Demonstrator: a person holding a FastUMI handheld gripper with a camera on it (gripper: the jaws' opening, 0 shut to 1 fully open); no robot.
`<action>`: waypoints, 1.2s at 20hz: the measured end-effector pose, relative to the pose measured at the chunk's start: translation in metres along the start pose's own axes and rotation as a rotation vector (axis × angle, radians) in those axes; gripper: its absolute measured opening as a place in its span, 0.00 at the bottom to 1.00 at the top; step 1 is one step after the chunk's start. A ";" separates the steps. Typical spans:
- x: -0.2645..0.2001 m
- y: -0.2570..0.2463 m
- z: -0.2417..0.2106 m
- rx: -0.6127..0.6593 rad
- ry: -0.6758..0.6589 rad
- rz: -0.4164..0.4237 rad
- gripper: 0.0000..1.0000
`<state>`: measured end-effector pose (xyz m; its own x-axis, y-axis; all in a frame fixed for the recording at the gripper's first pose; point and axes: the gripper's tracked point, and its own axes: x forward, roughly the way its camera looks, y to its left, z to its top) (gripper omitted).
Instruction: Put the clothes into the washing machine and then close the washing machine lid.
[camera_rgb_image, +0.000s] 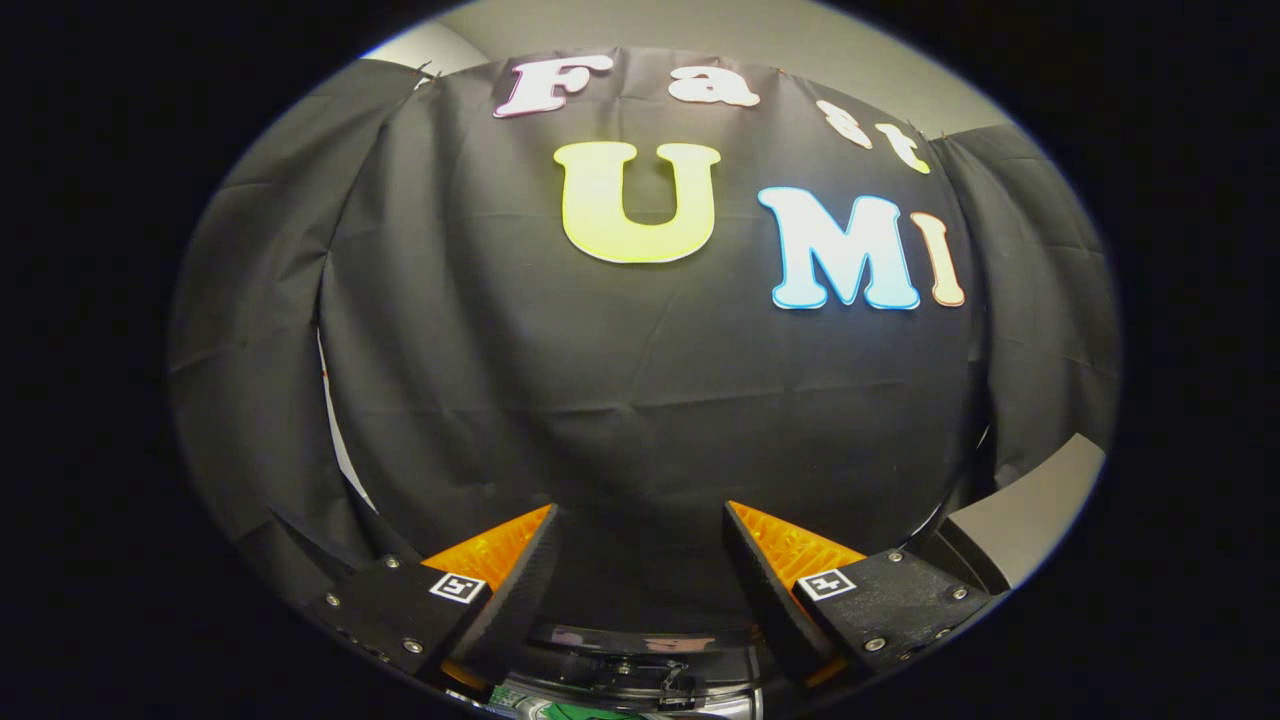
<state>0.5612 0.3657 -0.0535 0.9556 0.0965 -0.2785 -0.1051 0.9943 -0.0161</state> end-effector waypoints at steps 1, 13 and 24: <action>0.005 0.004 -0.001 0.019 -0.005 0.014 0.98; 0.005 0.017 0.049 0.090 -0.123 0.036 0.95; 0.036 0.031 -0.009 0.043 0.085 0.015 0.95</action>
<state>0.5895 0.3997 -0.0726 0.9271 0.1090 -0.3587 -0.1055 0.9940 0.0291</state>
